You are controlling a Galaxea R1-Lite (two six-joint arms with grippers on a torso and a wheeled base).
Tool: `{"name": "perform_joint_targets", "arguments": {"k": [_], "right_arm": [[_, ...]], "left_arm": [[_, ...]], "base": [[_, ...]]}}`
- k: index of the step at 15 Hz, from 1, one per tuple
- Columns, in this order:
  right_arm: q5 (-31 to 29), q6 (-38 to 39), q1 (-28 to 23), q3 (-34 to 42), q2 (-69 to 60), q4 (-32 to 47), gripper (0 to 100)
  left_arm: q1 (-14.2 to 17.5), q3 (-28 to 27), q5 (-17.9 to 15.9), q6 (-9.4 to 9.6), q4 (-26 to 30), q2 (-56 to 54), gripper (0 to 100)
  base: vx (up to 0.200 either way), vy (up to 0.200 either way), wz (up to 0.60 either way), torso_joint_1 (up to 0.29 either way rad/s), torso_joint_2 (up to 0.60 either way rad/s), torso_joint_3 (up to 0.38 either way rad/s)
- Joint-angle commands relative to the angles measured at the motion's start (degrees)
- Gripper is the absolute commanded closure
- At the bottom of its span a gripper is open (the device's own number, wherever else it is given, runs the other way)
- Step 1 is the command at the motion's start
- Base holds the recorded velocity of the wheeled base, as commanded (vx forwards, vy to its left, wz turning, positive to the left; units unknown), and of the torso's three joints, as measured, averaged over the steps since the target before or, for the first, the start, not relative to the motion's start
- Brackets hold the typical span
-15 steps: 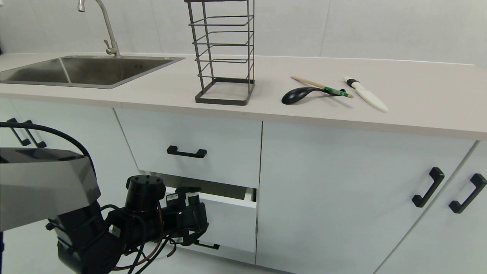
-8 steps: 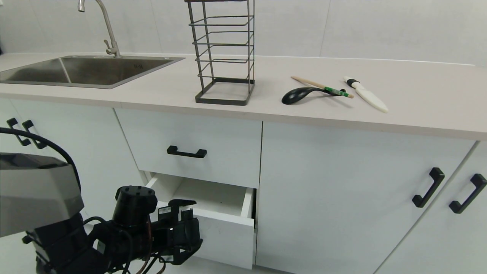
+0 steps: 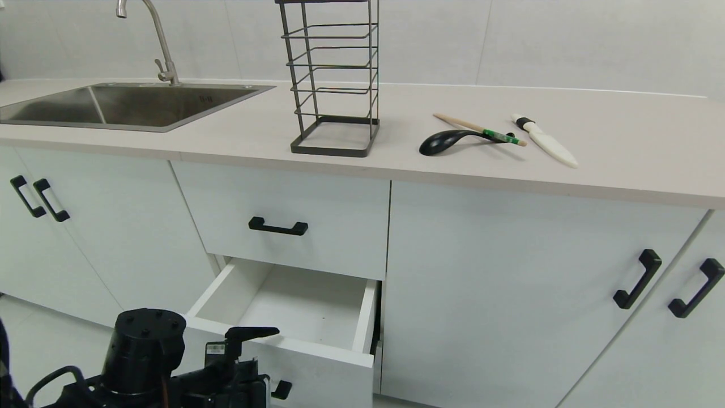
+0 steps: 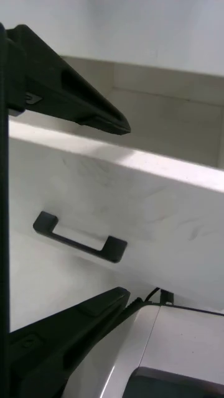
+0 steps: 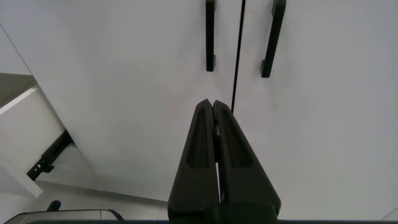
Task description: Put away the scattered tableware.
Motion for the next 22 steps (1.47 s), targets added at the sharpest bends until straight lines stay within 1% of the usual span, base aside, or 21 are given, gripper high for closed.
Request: {"name": "perform_joint_targets", "arguments": {"k": [1, 10, 12, 13, 15, 18, 21, 22], "right_arm": [[0.0, 0.0, 0.0, 0.0, 0.1, -0.1, 100], [0.0, 0.0, 0.0, 0.0, 0.1, 0.0, 100], [0.0, 0.0, 0.0, 0.0, 0.1, 0.0, 100], [0.0, 0.0, 0.0, 0.0, 0.1, -0.1, 100], [0.0, 0.0, 0.0, 0.0, 0.1, 0.0, 100], [0.0, 0.0, 0.0, 0.0, 0.1, 0.0, 100], [0.0, -0.1, 0.0, 0.0, 0.1, 0.0, 100], [0.0, -0.1, 0.0, 0.0, 0.1, -0.1, 100]], "left_arm": [[-0.2, -0.3, 0.0, -0.07, -0.2, -1.0, 0], [-0.2, -4.4, 0.2, 0.11, -0.9, 9.9, 0], [-0.2, -4.5, 0.2, 0.11, -2.1, 11.1, 0], [-0.3, -3.9, 0.2, 0.11, -4.4, 12.3, 0], [-0.9, -2.2, 0.2, 0.11, -4.9, 11.8, 0], [-3.3, -1.3, 0.2, 0.02, -4.9, 9.5, 0], [-3.9, -1.0, 0.2, 0.02, -4.9, 7.0, 0], [-4.2, -0.5, 0.3, -0.24, -4.9, 4.0, 0]], "base": [[0.0, 0.0, 0.0, 0.0, 0.0, 0.0], [0.0, 0.0, 0.0, 0.0, 0.0, 0.0], [0.0, 0.0, 0.0, 0.0, 0.0, 0.0], [0.0, 0.0, 0.0, 0.0, 0.0, 0.0], [0.0, 0.0, 0.0, 0.0, 0.0, 0.0], [0.0, 0.0, 0.0, 0.0, 0.0, 0.0], [0.0, 0.0, 0.0, 0.0, 0.0, 0.0], [0.0, 0.0, 0.0, 0.0, 0.0, 0.0]]}}
